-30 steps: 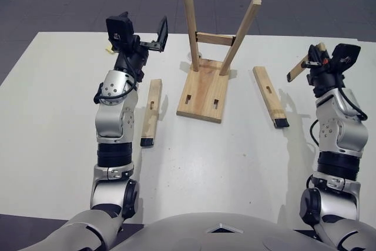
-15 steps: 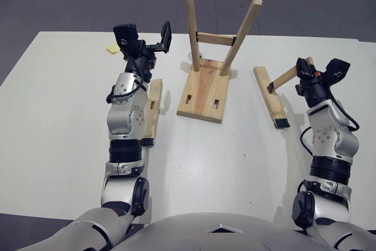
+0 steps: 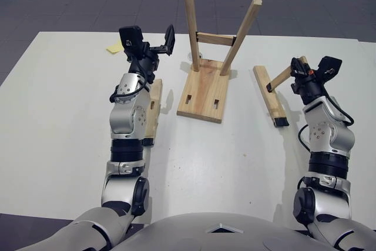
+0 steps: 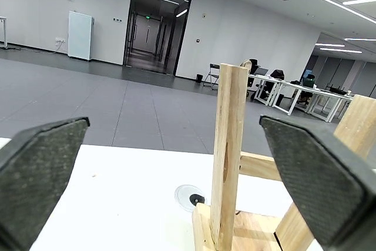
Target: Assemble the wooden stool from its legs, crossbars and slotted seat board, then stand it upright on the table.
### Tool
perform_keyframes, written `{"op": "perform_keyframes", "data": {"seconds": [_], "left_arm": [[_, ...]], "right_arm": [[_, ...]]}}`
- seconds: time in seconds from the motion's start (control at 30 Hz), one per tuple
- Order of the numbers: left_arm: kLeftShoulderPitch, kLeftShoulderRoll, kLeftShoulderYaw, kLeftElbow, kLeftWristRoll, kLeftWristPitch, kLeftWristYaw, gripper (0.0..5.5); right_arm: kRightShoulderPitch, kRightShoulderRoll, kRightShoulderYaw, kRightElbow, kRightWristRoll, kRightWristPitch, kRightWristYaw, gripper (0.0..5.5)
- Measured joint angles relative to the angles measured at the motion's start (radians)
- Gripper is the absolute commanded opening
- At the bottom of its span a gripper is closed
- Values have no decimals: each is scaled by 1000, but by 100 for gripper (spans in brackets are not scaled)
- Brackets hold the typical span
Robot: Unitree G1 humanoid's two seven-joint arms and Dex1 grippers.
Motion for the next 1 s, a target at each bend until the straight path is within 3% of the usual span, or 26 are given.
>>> {"op": "perform_keyframes", "data": {"seconds": [0.23,1.0], "left_arm": [[-14,1,-6,-84,-1,83,31,540],[-46,42,-52,-161,58,169,49,540]], "right_arm": [[22,3,89,-88,-78,22,-43,41],[24,9,226,-122,-265,24,-98,41]]}}
